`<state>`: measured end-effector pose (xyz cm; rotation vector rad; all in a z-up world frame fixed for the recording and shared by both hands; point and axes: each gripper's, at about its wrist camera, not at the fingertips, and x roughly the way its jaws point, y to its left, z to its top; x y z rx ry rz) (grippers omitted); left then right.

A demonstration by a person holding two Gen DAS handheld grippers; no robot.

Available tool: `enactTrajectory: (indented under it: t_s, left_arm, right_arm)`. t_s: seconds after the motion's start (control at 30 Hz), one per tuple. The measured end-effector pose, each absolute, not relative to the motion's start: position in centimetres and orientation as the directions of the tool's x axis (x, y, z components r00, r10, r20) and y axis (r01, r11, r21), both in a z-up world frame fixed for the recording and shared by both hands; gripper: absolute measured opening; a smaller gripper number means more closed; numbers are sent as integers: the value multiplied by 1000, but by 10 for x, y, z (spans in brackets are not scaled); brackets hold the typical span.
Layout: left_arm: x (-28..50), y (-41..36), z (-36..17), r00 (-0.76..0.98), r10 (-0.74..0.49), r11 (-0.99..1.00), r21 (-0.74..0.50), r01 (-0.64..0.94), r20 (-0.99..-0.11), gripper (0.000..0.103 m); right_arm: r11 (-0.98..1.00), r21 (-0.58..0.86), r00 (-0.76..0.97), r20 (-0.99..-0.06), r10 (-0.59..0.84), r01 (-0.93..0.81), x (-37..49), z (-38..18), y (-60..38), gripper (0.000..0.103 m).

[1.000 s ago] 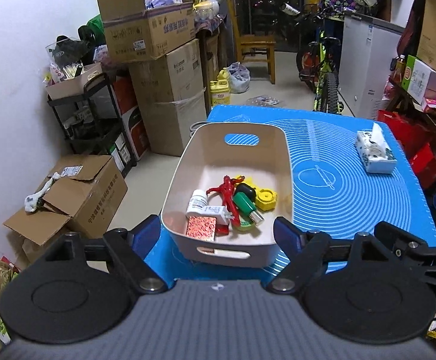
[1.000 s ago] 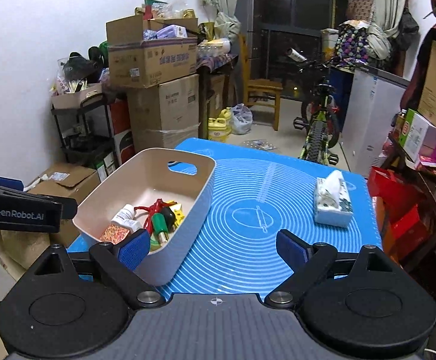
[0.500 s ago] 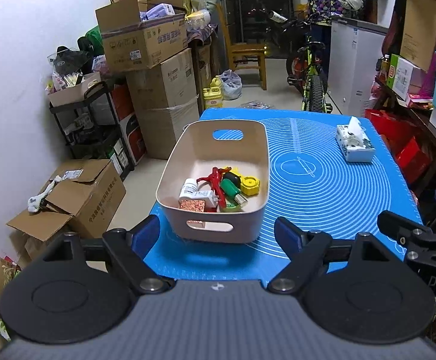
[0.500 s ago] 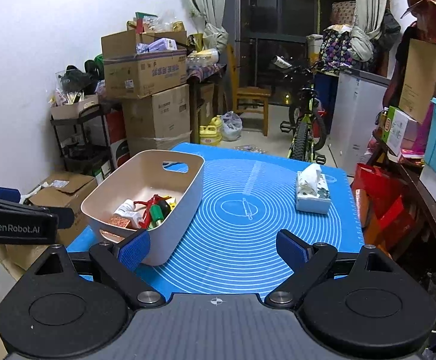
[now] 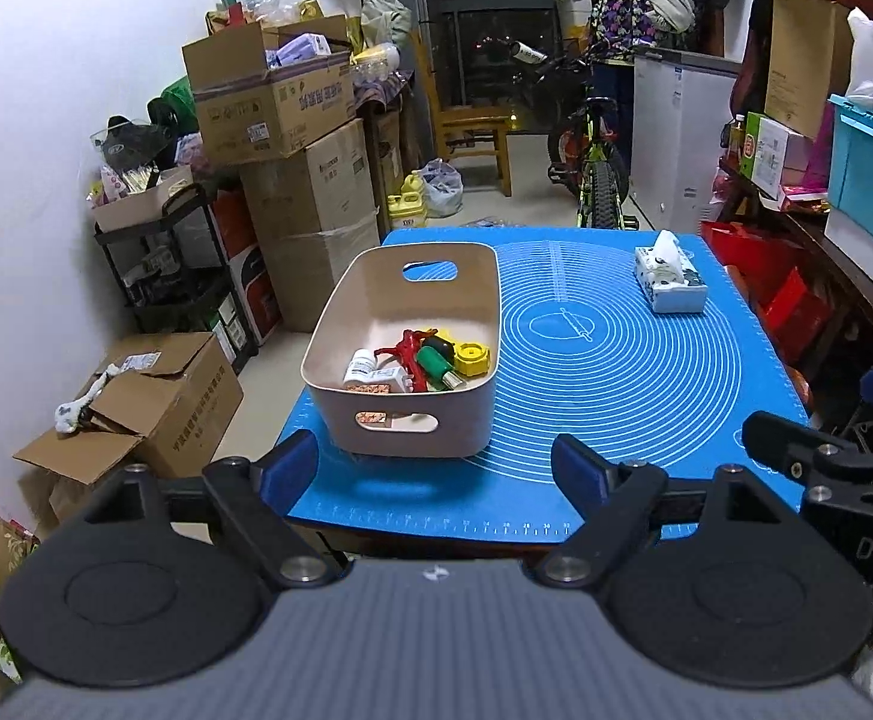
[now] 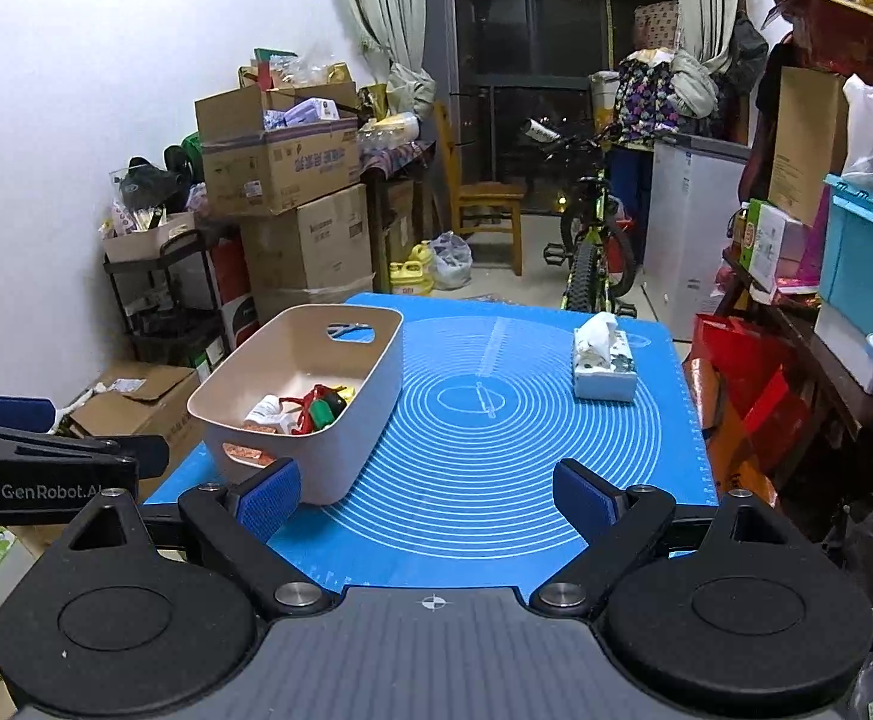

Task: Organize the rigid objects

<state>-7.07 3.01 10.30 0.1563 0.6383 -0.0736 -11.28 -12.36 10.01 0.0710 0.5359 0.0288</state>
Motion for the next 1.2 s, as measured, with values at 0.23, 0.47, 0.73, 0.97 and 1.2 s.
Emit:
enactTrajectory:
  t_s: [0.23, 0.47, 0.73, 0.97, 1.2]
  left_arm:
    - [-98, 35, 102, 817, -26, 983, 132, 124, -576, 86]
    - [-119, 40, 89, 812, -34, 985, 118, 126, -582, 87]
    - [-133, 39, 87, 815, -46, 984, 112, 135, -577, 87]
    - [-136, 33, 79, 804, -60, 981, 115, 157, -591, 87]
    - [-135, 29, 72, 793, -63, 978, 119, 169, -606, 87]
  right_arm:
    - [998, 69, 870, -492, 30, 4, -141, 100, -119, 92]
    - [1000, 18, 870, -492, -5, 16, -157, 88, -113, 92]
    - [1000, 22, 870, -494, 9, 2, -175, 78, -111, 92]
    - [999, 34, 867, -497, 22, -6, -185, 71, -113, 92]
    - [998, 63, 856, -517, 28, 6, -191, 62, -117, 92]
